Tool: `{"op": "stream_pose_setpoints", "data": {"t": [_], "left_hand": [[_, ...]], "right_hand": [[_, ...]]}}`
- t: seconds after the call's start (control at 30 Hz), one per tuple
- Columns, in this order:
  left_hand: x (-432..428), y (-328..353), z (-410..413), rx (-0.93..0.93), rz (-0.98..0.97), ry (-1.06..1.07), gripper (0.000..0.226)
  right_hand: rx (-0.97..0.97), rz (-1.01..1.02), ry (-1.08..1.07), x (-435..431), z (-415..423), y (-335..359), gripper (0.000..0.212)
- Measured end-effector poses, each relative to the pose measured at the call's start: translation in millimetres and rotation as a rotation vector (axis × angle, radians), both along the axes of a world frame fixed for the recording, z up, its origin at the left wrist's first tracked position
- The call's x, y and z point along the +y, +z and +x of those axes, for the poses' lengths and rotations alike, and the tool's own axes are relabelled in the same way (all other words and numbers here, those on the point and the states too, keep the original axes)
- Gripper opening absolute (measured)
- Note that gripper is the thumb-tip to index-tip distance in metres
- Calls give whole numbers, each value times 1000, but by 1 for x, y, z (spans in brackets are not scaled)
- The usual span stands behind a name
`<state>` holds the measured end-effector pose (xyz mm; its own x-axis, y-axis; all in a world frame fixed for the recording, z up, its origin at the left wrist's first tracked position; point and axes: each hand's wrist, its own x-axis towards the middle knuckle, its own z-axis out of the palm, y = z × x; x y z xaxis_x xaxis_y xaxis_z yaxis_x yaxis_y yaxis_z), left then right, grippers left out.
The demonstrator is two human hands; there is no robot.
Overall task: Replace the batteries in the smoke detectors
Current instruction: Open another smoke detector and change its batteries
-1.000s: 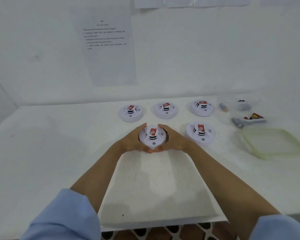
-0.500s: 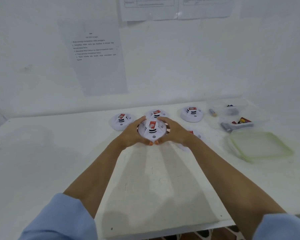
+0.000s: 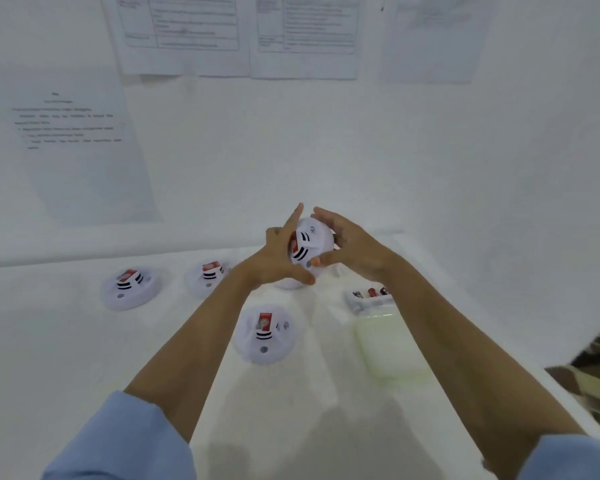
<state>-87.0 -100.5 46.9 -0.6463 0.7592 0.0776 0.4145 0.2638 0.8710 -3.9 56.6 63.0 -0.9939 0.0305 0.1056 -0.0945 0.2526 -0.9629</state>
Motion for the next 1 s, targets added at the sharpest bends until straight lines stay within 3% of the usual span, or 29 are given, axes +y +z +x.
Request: {"op": "stream_pose_setpoints", "data": {"t": [0.17,0.27,0.37,0.43,0.53,0.77,1.0], "left_hand": [[43,-8,1,-132,244,6,104],[58,-16,-1,-163,375,16,103],[72,-27,-4,-193,432,-26,102],[78,-33,-7,-221,426,-36,105],[83,-38,-8,-201,413,-28,113],[101,-47,-11,-28,376,32,106],[110,-53,-8,-19,366,53,106]], "right_hand": [[10,-390,-75,49,0,3,46],[-95,-242,-119,68,-5,-11,35],[-215,-270,-1,74,-11,-22,34],[-193,-353,-8,77,-14,-24,29],[-122,-411,-91,86,-17,-31,40],[-91,-271,-121,105,-19,-36,49],[-110,-186,-47,122,-21,-37,45]]}}
